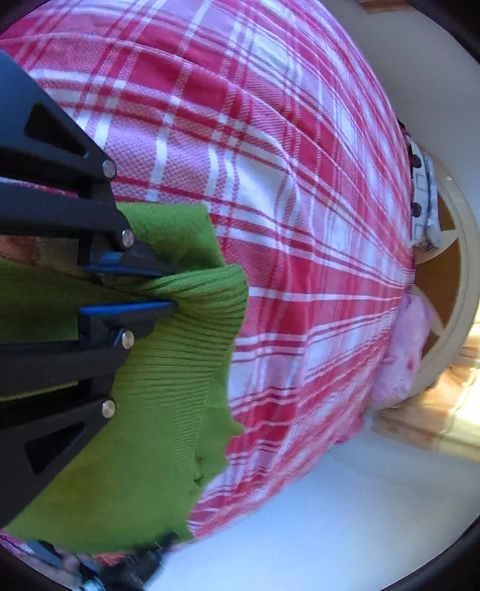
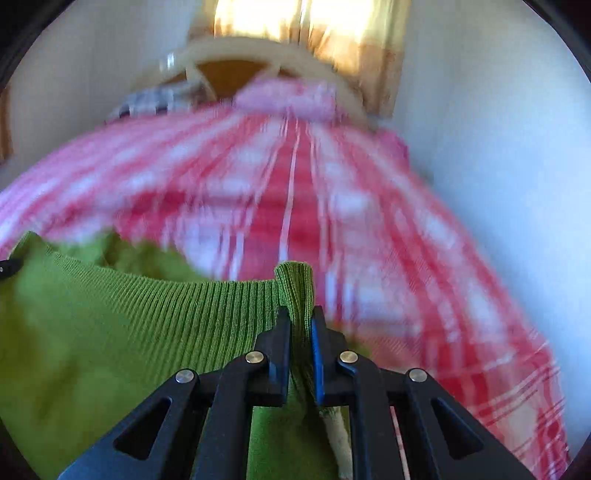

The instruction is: Fold small clothes

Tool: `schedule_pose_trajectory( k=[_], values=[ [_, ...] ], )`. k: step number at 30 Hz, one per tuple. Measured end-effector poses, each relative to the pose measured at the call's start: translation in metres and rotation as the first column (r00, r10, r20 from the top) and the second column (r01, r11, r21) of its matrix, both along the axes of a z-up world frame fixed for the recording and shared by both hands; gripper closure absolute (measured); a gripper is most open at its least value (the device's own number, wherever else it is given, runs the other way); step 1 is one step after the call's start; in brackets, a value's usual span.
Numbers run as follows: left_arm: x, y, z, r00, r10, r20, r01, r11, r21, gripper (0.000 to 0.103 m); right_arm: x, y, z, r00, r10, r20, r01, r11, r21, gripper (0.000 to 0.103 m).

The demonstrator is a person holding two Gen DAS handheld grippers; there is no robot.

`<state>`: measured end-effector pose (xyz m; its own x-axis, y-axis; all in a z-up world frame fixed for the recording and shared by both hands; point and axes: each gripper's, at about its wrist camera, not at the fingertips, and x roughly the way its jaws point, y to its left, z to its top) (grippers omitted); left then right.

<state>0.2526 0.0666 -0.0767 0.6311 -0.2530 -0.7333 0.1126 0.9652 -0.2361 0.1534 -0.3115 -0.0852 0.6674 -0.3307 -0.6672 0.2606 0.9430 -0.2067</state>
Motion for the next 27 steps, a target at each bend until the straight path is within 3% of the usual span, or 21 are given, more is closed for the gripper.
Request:
schedule_pose_trajectory(
  k=[5, 9, 11, 13, 15, 19, 27],
  values=[
    [0.003, 0.003, 0.000, 1.000, 0.024, -0.005, -0.024, 0.999, 0.025, 0.076, 0.007, -0.007, -0.006, 0.999, -0.004, -0.044, 0.005, 1.000, 0.026, 0.093],
    [0.003, 0.006, 0.000, 0.999, 0.033, -0.014, -0.033, 0.999, 0.016, 0.070, 0.005, -0.014, -0.005, 0.999, -0.016, -0.043, 0.018, 0.999, 0.037, 0.086],
    [0.002, 0.012, 0.002, 0.999, 0.031, -0.030, -0.032, 0.999, -0.022, 0.064, -0.009, -0.016, 0.011, 0.998, -0.049, 0.042, 0.047, 0.997, 0.055, 0.086],
    [-0.008, 0.020, 0.010, 0.999, 0.041, -0.034, -0.042, 0.999, -0.026, 0.059, -0.045, -0.020, 0.041, 0.964, -0.147, 0.223, 0.136, 0.989, 0.064, 0.086],
    [-0.024, 0.027, 0.023, 0.997, 0.082, 0.002, -0.082, 0.996, 0.024, 0.039, -0.073, -0.020, 0.059, 0.946, -0.175, 0.273, 0.158, 0.984, 0.083, 0.086],
    [-0.065, 0.034, 0.041, 0.996, 0.062, 0.060, -0.062, 0.998, -0.009, 0.033, -0.107, -0.007, 0.058, 0.978, -0.097, 0.185, 0.076, 0.990, 0.115, 0.086],
    [-0.138, 0.017, 0.030, 0.999, 0.004, 0.044, -0.004, 1.000, 0.014, 0.030, -0.129, 0.043, 0.003, 0.998, 0.000, 0.061, -0.007, 0.993, 0.119, 0.086]
  ],
)
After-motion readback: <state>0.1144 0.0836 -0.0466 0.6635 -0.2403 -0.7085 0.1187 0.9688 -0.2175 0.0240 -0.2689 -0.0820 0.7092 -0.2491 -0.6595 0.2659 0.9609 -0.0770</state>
